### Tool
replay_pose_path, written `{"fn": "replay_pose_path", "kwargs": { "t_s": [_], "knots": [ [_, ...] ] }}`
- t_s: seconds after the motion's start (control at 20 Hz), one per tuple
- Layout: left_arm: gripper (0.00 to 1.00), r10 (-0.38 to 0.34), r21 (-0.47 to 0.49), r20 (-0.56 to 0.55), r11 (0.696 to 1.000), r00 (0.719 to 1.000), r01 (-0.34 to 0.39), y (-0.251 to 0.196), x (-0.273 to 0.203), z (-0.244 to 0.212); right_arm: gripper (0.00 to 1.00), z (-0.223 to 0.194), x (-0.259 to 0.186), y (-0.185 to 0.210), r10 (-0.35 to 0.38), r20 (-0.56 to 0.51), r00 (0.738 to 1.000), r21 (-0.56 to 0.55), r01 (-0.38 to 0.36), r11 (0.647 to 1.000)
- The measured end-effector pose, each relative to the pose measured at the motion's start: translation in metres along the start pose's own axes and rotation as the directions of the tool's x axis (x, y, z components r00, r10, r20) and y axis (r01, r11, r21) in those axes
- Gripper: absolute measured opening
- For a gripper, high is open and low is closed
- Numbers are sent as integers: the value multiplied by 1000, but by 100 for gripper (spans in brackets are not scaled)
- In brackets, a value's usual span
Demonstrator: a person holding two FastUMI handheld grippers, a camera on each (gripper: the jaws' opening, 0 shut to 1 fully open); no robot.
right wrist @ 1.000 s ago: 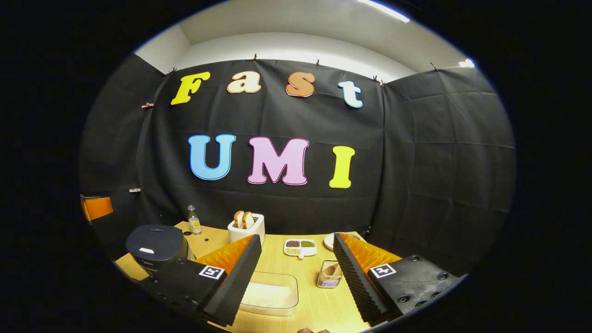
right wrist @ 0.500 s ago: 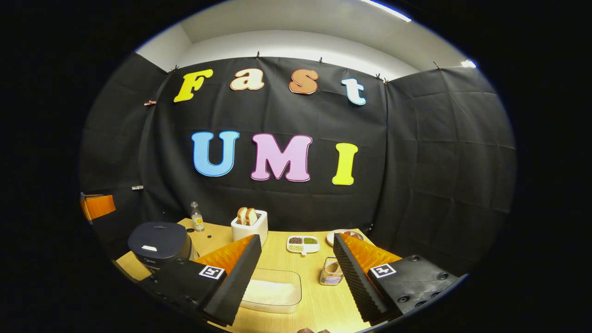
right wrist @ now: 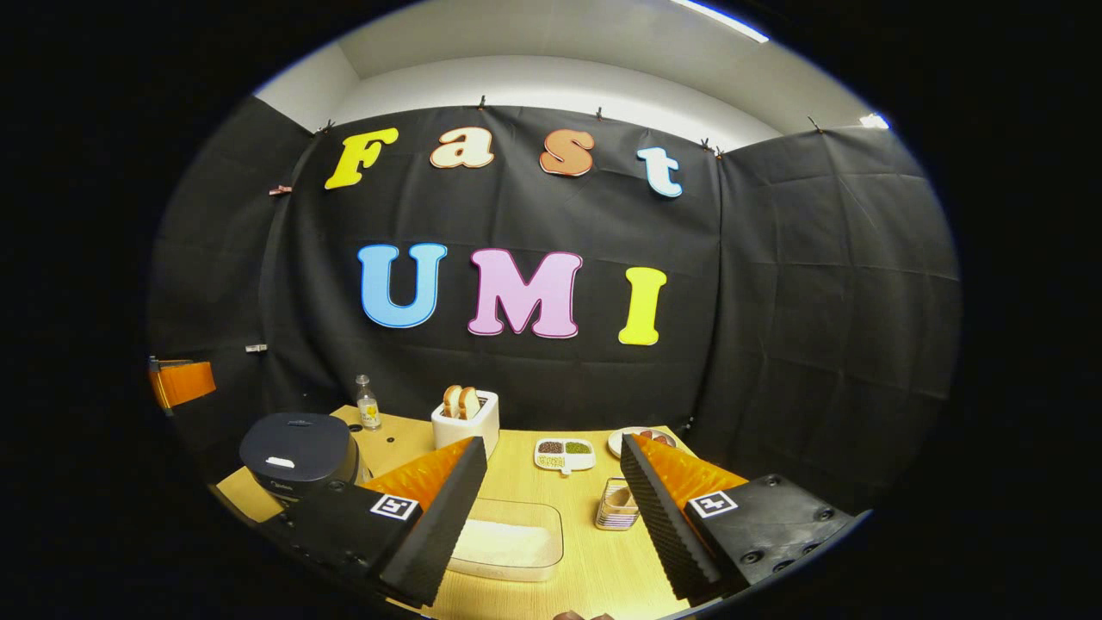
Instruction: Close the left gripper, press the button to open the rice cooker; take a wooden spoon from the chopstick holder with the right hand, scoop a spoonful of rice and pour it into the rice cooker, then put the wooden spoon back into the chopstick holder.
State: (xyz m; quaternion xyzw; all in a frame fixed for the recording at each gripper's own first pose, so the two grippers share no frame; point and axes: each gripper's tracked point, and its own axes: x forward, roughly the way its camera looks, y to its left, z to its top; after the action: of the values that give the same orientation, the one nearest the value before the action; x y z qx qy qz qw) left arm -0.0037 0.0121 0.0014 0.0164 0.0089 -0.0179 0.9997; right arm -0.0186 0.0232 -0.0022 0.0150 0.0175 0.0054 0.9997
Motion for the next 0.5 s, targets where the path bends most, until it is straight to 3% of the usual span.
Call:
{"fn": "replay_pose_path", "kwargs": {
  "t_s": [0.2,0.4,0.45,0.5],
  "knots": [
    [91,26,1,-23,1000,999,-26,18,10,0,98,1,6,-4,-8,1,1000,-8,8,1000],
    [77,13,-59,-99,998,995,-19,33,27,-19,98,-2,16,-11,-5,0,1000,-14,5,1000],
    [69,23,-69,-112,997,993,-31,39,32,-22,98,-5,20,-12,-3,-7,1000,-13,3,1000],
    [68,40,-77,-125,996,991,-50,49,34,-25,98,-8,23,-13,1,-15,1000,-12,-1,1000]
  ]
}}
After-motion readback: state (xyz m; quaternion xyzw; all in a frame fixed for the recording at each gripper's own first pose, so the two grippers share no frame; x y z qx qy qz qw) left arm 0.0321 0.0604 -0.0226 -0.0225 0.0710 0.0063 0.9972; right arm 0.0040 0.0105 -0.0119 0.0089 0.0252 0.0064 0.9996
